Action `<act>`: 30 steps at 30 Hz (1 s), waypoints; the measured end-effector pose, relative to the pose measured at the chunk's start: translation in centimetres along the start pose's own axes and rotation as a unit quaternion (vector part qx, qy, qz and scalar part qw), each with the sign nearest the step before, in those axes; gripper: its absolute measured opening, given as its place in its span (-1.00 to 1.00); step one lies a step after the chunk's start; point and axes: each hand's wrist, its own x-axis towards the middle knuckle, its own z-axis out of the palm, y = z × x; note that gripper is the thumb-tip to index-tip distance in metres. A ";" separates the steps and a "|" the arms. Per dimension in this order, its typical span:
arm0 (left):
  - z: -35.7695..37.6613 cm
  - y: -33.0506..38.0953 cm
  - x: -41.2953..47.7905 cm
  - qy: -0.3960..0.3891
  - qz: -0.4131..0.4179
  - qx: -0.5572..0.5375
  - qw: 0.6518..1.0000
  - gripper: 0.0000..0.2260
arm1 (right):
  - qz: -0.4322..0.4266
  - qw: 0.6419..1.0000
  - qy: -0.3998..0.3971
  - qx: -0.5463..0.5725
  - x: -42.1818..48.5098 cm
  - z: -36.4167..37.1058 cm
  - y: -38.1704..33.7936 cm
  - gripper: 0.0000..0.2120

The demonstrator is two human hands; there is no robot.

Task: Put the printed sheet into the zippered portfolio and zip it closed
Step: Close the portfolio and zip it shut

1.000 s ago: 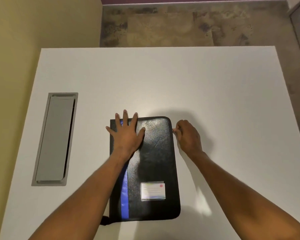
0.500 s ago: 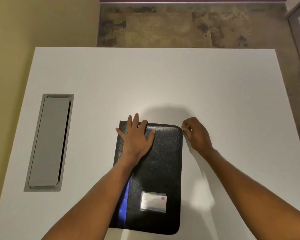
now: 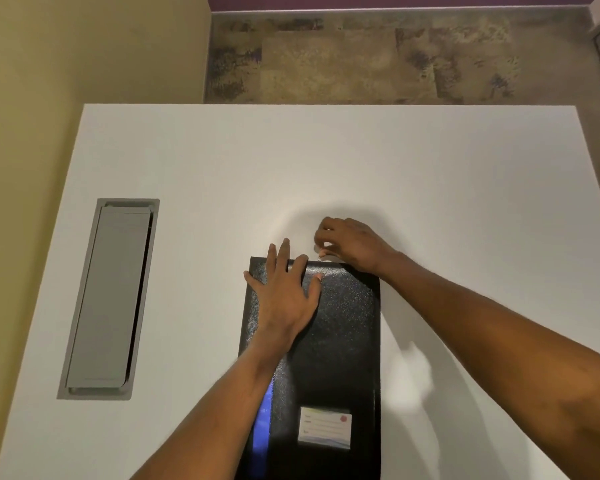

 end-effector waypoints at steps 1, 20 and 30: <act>-0.2 0.0 -0.1 0.008 -0.006 -0.009 1.000 -0.51 | -0.010 1.000 -0.001 -0.004 0.8 0.3 -0.4 -0.91; -2.9 -1.8 -0.5 0.093 -0.183 -0.321 0.925 -0.40 | -0.013 0.999 -0.026 0.027 8.7 2.5 -7.6 -0.94; -2.6 -4.0 -2.7 0.054 -0.102 -0.208 0.971 -0.38 | 0.244 0.945 0.124 0.178 2.8 0.6 -9.7 -0.69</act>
